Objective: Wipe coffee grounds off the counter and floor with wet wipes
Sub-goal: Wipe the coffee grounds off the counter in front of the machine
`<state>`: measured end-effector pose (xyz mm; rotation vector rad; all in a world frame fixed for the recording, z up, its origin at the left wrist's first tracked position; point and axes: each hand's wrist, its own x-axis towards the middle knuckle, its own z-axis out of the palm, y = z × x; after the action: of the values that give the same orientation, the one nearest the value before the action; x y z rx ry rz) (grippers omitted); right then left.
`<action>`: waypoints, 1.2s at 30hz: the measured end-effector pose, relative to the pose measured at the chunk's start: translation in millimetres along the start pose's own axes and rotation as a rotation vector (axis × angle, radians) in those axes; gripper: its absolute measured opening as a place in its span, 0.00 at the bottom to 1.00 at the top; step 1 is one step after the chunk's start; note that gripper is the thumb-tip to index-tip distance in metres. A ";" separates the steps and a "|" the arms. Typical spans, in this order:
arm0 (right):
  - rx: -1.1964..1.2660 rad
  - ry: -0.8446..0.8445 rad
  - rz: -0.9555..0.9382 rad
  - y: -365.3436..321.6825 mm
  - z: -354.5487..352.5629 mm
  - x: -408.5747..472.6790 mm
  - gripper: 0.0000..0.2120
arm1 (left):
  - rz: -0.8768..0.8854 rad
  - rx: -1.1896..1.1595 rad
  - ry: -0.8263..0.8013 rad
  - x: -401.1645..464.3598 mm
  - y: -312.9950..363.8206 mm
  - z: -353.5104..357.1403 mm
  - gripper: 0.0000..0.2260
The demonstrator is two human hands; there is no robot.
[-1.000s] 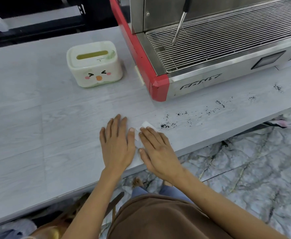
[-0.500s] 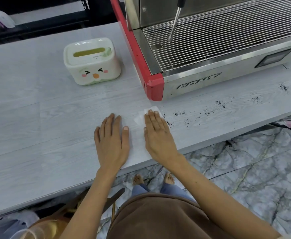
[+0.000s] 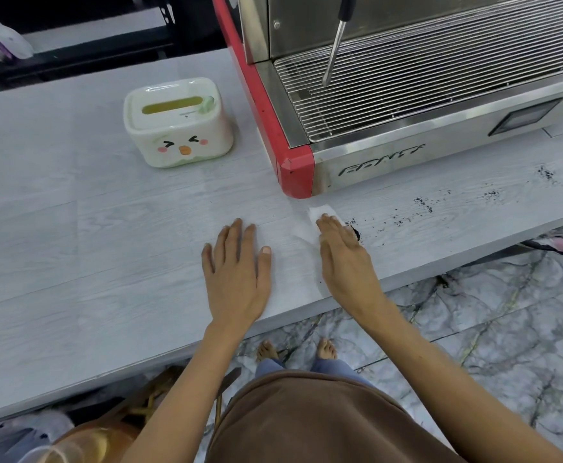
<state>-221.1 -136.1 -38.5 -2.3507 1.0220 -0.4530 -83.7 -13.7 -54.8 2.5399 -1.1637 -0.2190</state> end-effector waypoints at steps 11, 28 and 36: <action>-0.166 -0.027 -0.161 5.1 -2.1 -10.0 0.18 | 0.029 -0.048 -0.010 7.4 27.4 11.7 0.27; -0.339 -0.106 -0.174 49.7 -11.1 -1.2 0.20 | 0.011 -0.055 0.052 8.8 27.0 16.6 0.27; -0.145 -0.001 -0.172 46.0 -26.9 2.8 0.16 | -0.004 -0.027 0.064 7.9 30.0 19.4 0.26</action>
<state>-258.7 -173.6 -43.8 -2.5805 0.8825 -0.4557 -105.0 -42.5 -61.9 2.5072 -1.1248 -0.1521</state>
